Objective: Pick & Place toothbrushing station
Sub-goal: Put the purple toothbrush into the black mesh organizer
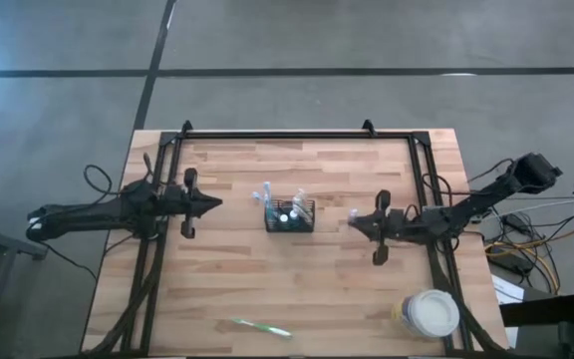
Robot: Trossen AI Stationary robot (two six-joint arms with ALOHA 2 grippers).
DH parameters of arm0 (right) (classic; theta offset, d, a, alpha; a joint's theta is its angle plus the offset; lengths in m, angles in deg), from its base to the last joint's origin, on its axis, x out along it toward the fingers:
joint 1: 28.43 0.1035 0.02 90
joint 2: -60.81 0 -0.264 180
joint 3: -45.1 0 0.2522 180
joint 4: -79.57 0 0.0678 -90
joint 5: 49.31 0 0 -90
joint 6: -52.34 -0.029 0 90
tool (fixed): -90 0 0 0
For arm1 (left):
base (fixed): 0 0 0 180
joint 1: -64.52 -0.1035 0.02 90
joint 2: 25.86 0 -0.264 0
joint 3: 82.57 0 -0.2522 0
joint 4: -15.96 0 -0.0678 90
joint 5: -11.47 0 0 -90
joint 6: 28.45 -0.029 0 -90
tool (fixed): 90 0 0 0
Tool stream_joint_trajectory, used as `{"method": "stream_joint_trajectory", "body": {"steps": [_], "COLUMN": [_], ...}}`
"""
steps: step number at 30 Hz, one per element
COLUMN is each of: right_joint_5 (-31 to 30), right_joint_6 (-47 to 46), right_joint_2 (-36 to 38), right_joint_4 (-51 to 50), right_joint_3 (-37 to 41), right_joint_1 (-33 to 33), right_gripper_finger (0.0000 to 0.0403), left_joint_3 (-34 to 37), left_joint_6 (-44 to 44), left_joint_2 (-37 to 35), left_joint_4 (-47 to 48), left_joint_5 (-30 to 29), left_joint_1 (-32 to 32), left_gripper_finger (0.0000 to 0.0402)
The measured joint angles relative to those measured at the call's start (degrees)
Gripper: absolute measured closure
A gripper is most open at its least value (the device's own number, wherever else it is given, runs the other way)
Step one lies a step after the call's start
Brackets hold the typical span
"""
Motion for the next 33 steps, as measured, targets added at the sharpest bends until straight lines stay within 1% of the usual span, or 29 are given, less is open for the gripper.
{"method": "stream_joint_trajectory", "body": {"steps": [3, 6, 8, 10, 13, 16, 18, 21, 22, 25, 33], "right_joint_5": [2.51, 7.4, 10.96, 12.72, 12.81, 12.65, 12.69, 12.69, 12.42, 11.93, 11.34], "right_joint_6": [1.94, 4.14, 5.59, 6.77, 8.09, 8.42, 8.44, 7.62, 7.58, 7.71, 12.63], "right_joint_2": [-0.13, -0.14, -0.15, -0.15, 0.62, 3.2, 6.23, 11.87, 13.62, 18.21, 23.15], "right_joint_4": [0.48, 3.59, 5.42, 6.32, 6.47, 9.69, 11.24, 10.99, 9.44, 4.35, 3.22], "right_joint_3": [0.95, 1.49, 1.69, 1.92, 3.3, 5.98, 8.09, 11.67, 12.21, 12.15, 12.17], "right_joint_1": [-3.2, -6.19, -7.57, -8.1, -8.11, -8.16, -8.16, -8.16, -8.14, -8.24, -8.26], "right_gripper_finger": [0.039, 0.039, 0.039, 0.039, 0.039, 0.039, 0.039, 0.039, 0.039, 0.039, 0.039], "left_joint_3": [-0.03, -0.03, -0.03, -0.03, -0.03, -0.03, -0.03, -0.03, -0.03, -0.03, -0.03], "left_joint_6": [0.54, 0.8, 0.06, 0.0, 3.19, 4.59, 4.5, 4.44, 4.38, 2.98, 1.62], "left_joint_2": [0.04, 0.07, 0.07, 0.07, 0.05, -0.46, -0.97, -1.59, -1.74, -2.03, -2.1], "left_joint_4": [-1.34, -1.22, -0.7, 0.02, 0.0, 0.01, 0.0, 0.43, 0.44, 0.62, 3.13], "left_joint_5": [-1.72, -4.66, -5.47, -5.57, -5.56, -5.36, -5.33, -5.31, -5.31, -5.3, -5.29], "left_joint_1": [0.01, 0.0, 0.0, 0.0, 0.0, 0.0, 0.0, 0.0, 0.0, 0.0, 0.0], "left_gripper_finger": [0.0392, 0.0392, 0.0392, 0.0392, 0.0392, 0.0392, 0.0392, 0.0392, 0.0392, 0.0392, 0.0392]}}
